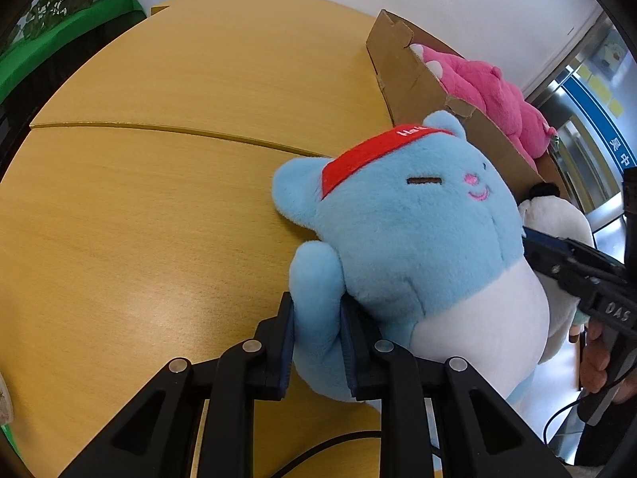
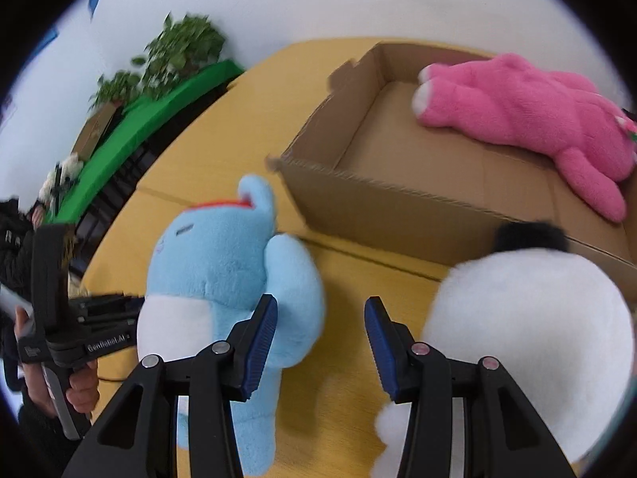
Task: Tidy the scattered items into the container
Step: 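Lift the light-blue cat with the left tool and drop it into the box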
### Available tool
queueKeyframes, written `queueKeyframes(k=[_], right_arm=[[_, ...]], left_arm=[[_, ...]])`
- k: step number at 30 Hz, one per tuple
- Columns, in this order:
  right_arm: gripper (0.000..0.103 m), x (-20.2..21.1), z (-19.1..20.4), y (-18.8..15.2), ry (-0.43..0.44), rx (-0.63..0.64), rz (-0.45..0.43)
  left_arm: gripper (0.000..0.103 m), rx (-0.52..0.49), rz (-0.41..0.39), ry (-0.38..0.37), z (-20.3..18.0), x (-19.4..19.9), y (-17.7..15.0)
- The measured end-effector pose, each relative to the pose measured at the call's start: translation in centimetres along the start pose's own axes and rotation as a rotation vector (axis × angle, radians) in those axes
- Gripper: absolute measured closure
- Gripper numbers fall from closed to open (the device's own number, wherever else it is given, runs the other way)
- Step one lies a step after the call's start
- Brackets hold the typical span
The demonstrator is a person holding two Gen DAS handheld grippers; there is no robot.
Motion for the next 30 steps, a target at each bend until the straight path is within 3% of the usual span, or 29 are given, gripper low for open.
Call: queueKeyframes(k=[5, 6, 7, 15, 19, 22, 30], right_arm=[[0.059, -3.2, 0.6, 0.3, -0.025, 0.03, 0.052], [0.07, -3.3, 0.6, 0.4, -0.008, 0.036, 0.061], [0.07, -3.3, 0.6, 0.2, -0.002, 0.05, 0.064], [0.08, -1.9, 0.3, -1.5, 0.022, 0.045, 0.008], [0.081, 1.3, 0.8, -1.8, 0.013, 0.062, -0.081], [0.081, 4.7, 0.7, -0.8, -0.009, 0.052, -0.18], [0.081, 12.5, -3.4, 5.0, -0.094, 0.02, -0.409]], left_arm=[[0.081, -0.006, 0.002, 0.014, -0.5, -0.4, 0.2], [0.081, -0.003, 0.001, 0.013, -0.5, -0.4, 0.2], [0.081, -0.002, 0.001, 0.014, -0.5, -0.4, 0.2], [0.084, 0.016, -0.015, -0.009, -1.6, 0.8, 0.0], [0.084, -0.023, -0.063, 0.021, -3.7, 3.0, 0.5], [0.084, -0.049, -0.128, -0.006, -5.8, 5.6, 2.2], [0.084, -0.235, -0.293, -0.01, -14.9, 10.3, 10.7]])
Point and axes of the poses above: each gripper's, at about its wrist camera, not at the fingertips, and x roughly against the way its jaws point, z to its left, y to its top, the point moved 1 cm from there along -x, roughly the way its jaws point, and after that the axes turned 1 degree about z, right-handed, at the moved point
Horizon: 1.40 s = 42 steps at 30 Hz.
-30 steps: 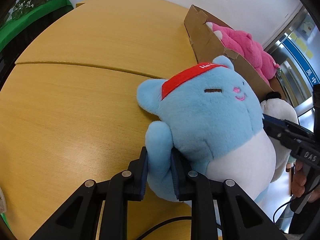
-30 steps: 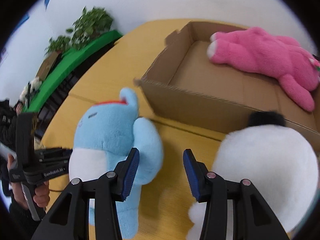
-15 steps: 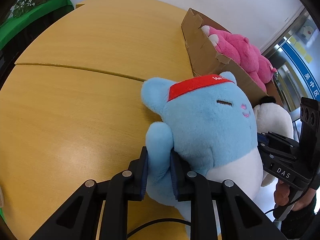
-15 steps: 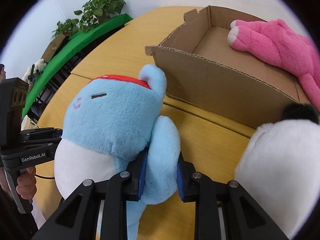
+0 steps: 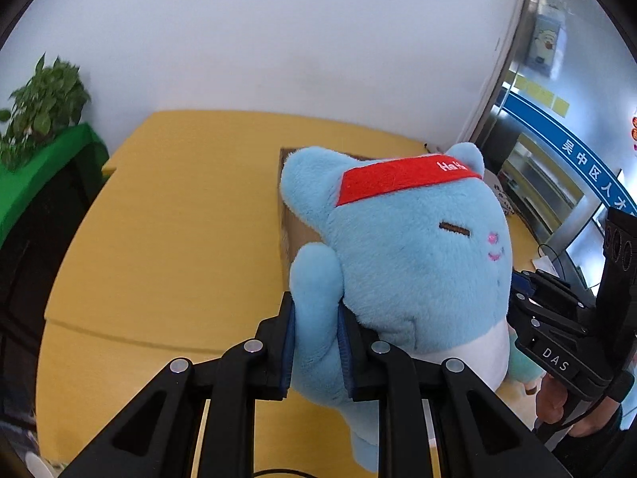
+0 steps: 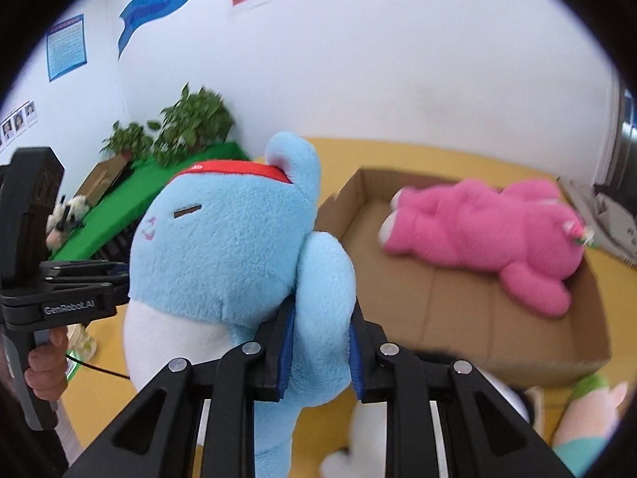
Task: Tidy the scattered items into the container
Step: 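Lift the light-blue cat with the left tool and drop it into the box, then move both tools to the white panda beside the box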
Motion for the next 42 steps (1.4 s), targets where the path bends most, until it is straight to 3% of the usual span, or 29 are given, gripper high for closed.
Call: queueKeyframes(k=[4, 8, 11, 16, 18, 21, 25, 29, 31, 32, 33, 35, 37, 42], right_arm=[[0.081, -0.9, -3.5, 4.3, -0.053, -0.038, -0.05], [0.081, -4.3, -7.2, 7.0, -0.092, -0.067, -0.02], [0.081, -8.9, -10.3, 7.3, -0.103, -0.112, 0.064], [0.081, -16.5, -12.6, 3.9, -0.096, -0.149, 0.258], [0.081, -18.9, -12.2, 2.8, -0.067, -0.138, 0.341], [0.079, -21.4, -10.9, 2.0, -0.034, -0.087, 0.447], [0.074, -21.8, -10.1, 2.1, -0.093, -0.041, 0.471], [0.062, -19.7, -10.1, 2.1, -0.129, -0.017, 0.453], [0.041, -17.7, -9.9, 2.3, -0.145, 0.017, 0.421], [0.023, -16.0, -9.6, 2.5, -0.172, 0.037, 0.382], [0.021, -13.7, -9.1, 2.6, -0.212, 0.061, 0.326], [0.021, -9.7, -8.5, 2.6, -0.28, 0.098, 0.233], [0.021, -6.7, -8.5, 2.1, -0.311, 0.083, 0.178], [0.021, -0.7, -9.5, 0.3, -0.355, 0.012, 0.084]], left_arm=[[0.084, -0.071, -0.028, -0.005, -2.7, -2.6, 5.8], [0.084, -0.102, 0.007, 0.01, -3.5, -7.6, 9.5], [0.084, -0.1, 0.095, 0.018, -2.3, -12.8, 10.7], [0.084, -0.082, 0.242, 0.073, 0.6, -20.8, 9.3], [0.084, -0.071, 0.274, 0.127, 1.8, -22.4, 8.5], [0.083, -0.047, 0.281, 0.142, 3.2, -23.2, 8.0], [0.08, -0.051, 0.273, 0.157, 3.2, -22.9, 8.1], [0.071, -0.057, 0.249, 0.172, 2.0, -21.5, 8.3], [0.056, -0.04, 0.201, 0.192, 0.9, -19.5, 8.5], [0.034, -0.03, 0.167, 0.211, 0.5, -18.0, 8.5], [0.015, -0.024, 0.121, 0.25, 0.1, -16.2, 8.4], [0.005, -0.016, 0.012, 0.307, -0.3, -11.8, 8.1], [0.001, -0.015, -0.06, 0.292, -1.1, -8.3, 7.6], [0.0, -0.036, -0.138, 0.243, -5.7, -3.4, 5.5]])
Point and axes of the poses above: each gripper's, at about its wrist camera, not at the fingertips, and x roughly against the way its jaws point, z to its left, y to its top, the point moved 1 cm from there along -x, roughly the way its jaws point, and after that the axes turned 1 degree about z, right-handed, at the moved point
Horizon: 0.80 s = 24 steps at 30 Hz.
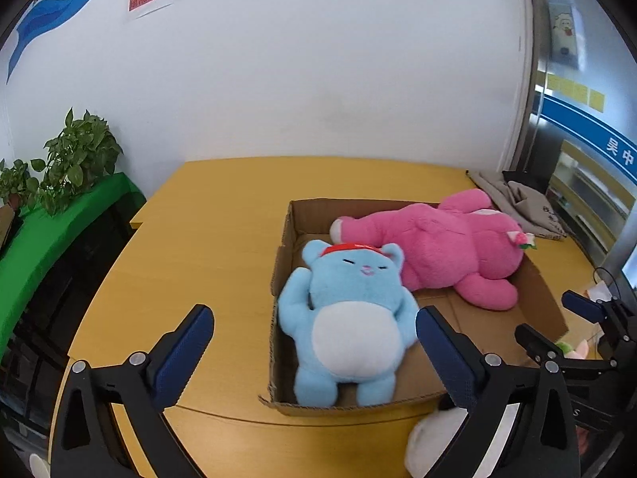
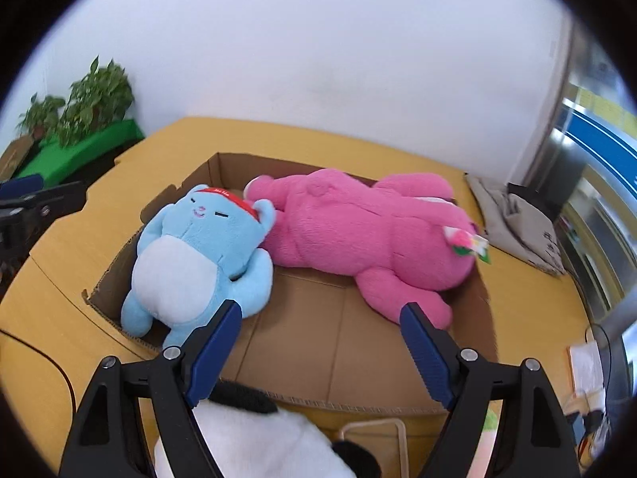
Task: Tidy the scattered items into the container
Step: 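Move both tools to the white panda beside the box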
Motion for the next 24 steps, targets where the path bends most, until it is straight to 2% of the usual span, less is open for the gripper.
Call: queueKeyframes(k=[5, 10, 18, 24], right_arm=[[0.021, 2.5, -3.4, -2.5, -0.051, -0.067, -0.021], [0.021, 4.2, -5.6, -4.7, -0.061, -0.106, -0.025], [0.021, 6.3, -6.7, -5.6, -0.024, -0.137, -0.075], [0.021, 6.7, -6.9, -5.8, -0.02, -0.134, -0.079]], left_arm=[[0.0, -0.032, -0.002, 0.001, -3.0, 3.2, -2.2], [0.0, -0.048, 0.013, -0.075, -5.6, 5.0, -3.9], [0.0, -0.087, 0.043, -0.143, -7.9, 5.7, -4.6], [0.0, -0.068, 0.064, -0.186, -8.2, 5.6, -4.9]])
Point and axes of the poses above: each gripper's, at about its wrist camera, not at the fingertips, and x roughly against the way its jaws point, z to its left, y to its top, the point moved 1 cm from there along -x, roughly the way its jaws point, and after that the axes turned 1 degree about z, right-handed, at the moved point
